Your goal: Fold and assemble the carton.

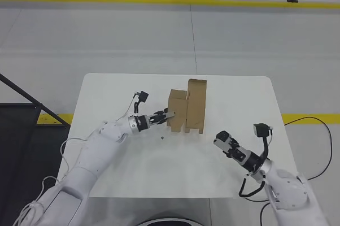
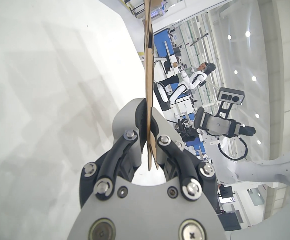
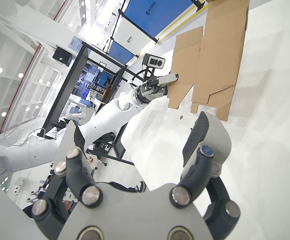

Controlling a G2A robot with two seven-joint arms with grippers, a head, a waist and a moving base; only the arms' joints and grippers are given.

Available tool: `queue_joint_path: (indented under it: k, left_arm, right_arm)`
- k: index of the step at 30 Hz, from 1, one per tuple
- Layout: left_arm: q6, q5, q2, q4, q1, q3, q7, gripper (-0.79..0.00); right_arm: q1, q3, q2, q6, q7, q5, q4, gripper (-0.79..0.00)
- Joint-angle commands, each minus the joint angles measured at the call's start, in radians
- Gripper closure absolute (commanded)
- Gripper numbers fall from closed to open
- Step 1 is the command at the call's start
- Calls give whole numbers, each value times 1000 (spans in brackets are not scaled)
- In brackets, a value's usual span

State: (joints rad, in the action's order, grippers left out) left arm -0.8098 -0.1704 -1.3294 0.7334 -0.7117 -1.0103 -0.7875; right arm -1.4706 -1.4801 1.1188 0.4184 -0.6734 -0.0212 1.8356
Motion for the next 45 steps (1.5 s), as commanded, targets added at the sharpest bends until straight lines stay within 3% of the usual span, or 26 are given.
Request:
queue_joint_path:
  k: [1,10,20,28,36,43,45]
  left_arm:
    - [-11,2,12,41,-27,-21,-3,0]
    - [-11,20,61,230,-146,-107,-42,0]
    - [6,17,61,240,-154,-108,-23,0]
    - [51,-125,63,285,-181,-104,-94,0]
    - [38,-171,65,280,-190,-97,-125,0]
    - [45,-181,60,298,-194,-76,-112,0]
    - [44,-181,59,300,-195,-73,-109,0]
  right_arm:
    - [23,29,3,-11,-10,37,-21,-785]
    - [86,81,9,-50,23,41,-87,-785]
    - [85,82,10,-51,26,41,-86,-785]
    - [79,107,12,-50,143,-136,-86,-785]
    - [92,128,17,24,183,-95,-126,-785]
    - [112,161,25,23,219,-74,-157,-785]
    - [115,168,27,26,227,-71,-162,-711]
